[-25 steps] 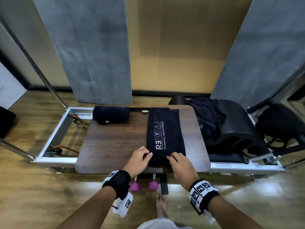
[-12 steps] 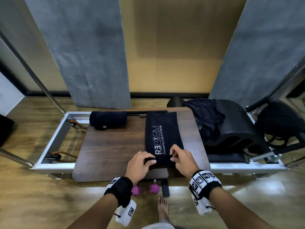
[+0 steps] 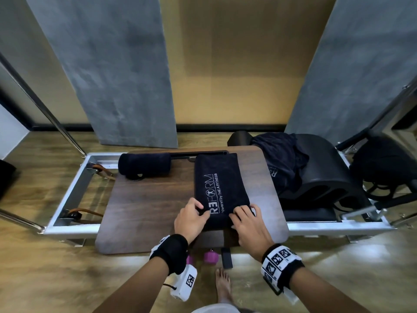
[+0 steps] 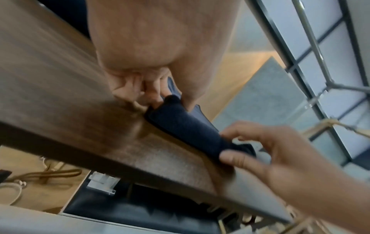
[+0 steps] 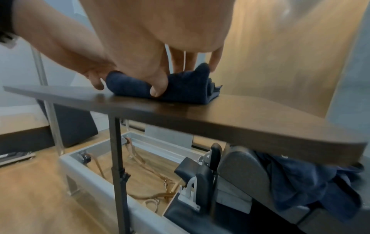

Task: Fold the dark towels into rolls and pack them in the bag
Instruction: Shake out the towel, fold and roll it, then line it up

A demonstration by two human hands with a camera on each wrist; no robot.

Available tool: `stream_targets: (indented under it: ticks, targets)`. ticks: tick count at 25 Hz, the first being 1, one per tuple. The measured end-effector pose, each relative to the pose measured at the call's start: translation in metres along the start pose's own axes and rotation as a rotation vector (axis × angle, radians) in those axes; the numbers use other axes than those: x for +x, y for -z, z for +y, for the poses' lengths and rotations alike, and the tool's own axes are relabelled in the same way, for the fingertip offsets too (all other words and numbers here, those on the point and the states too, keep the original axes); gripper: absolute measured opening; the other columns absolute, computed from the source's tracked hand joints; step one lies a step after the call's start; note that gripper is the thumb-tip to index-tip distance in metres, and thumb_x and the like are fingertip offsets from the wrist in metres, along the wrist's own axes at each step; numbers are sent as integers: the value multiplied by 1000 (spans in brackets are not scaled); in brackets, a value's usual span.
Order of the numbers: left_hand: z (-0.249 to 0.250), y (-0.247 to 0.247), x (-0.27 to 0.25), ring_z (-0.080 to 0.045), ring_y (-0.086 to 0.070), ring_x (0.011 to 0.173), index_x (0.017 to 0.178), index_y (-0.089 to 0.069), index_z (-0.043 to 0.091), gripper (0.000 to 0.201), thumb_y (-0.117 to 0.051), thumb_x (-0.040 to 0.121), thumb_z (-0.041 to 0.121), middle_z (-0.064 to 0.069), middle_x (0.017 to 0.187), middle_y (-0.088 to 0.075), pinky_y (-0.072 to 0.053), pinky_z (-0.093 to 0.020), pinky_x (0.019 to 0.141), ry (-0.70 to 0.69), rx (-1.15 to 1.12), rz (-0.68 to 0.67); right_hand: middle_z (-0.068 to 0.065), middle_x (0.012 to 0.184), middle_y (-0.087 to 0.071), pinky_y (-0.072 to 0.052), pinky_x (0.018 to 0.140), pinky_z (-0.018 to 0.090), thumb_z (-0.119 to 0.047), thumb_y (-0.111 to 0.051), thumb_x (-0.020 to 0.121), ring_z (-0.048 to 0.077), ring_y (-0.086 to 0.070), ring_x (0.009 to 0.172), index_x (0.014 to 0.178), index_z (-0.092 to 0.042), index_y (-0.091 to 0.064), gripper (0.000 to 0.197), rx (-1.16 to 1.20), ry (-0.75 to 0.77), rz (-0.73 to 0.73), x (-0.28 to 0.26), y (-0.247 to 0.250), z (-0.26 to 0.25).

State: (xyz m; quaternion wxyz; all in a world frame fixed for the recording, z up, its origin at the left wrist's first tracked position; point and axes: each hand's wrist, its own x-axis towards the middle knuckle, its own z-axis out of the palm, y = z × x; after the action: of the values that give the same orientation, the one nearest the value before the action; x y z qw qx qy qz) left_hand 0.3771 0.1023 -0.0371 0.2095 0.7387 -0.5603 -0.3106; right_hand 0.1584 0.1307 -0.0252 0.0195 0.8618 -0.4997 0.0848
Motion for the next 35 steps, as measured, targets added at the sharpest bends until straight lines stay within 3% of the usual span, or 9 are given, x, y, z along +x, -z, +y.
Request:
stream_targets:
  ticks: [4,8,12,15,21,26,28,32,35]
  targets:
    - [6,-4,-7,-11,-48,104,104,-55,31,18,-67,98,43,14,107,-48,-47,-31,78,-438,139,201,4,107,-66,-47,88,38,-2,-64,84,27,-60,102,113,-14,-65,31,47,-36,-224,33,9,7]
    - [0,-3,-2,-7,-52,106,107,-65,32,39,-57,96,68,19,108,-59,-40,-32,86,-601,257,88,1,98,-64,-51,80,38,6,-56,87,25,-63,99,127,-22,-45,49,330,-159,-264,46,11,21]
    - [-1,0,13,-11,-55,110,118,-69,30,35,-64,96,57,18,112,-67,-36,-35,90,-516,259,19,-4,111,-55,-53,77,35,-18,-60,100,20,-64,99,118,-24,-49,21,409,-125,-155,47,3,30]
    - [9,3,28,-13,-54,110,114,-69,30,26,-58,102,50,14,106,-64,-34,-37,93,-442,271,-24,-1,130,-49,-50,88,33,-55,-72,89,18,-54,115,123,-18,-61,51,253,-44,-151,41,-3,34]
    - [7,5,27,-17,-50,110,125,-63,30,37,-40,106,51,9,121,-48,-44,-37,87,-546,438,82,-2,116,-62,-45,96,37,-23,-62,96,22,-58,109,122,-17,-67,28,67,86,-173,61,3,39]
    - [2,15,32,-8,-47,122,133,-50,38,52,-56,93,70,24,132,-53,-39,-35,95,-550,395,-4,-3,97,-62,-48,76,31,0,-59,93,10,-56,84,134,-29,-36,55,416,-48,-296,85,9,54]
    - [5,20,41,-6,-48,120,126,-57,38,41,-63,93,61,27,124,-57,-34,-34,94,-525,345,-19,-9,94,-55,-43,70,29,-4,-58,97,1,-51,74,125,-34,-32,48,499,-53,-280,90,8,61]
    - [15,24,62,-6,-45,115,120,-65,33,28,-58,100,53,25,113,-59,-30,-35,91,-442,298,-34,-11,129,-40,-49,85,24,-59,-65,90,4,-45,113,130,-31,-47,53,464,-14,-257,89,7,72]
    - [18,22,72,-9,-42,117,114,-66,27,29,-49,106,50,17,117,-48,-33,-35,95,-388,344,-64,-10,134,-39,-43,103,30,-47,-69,91,10,-42,124,144,-28,-49,59,326,38,-268,93,4,76]
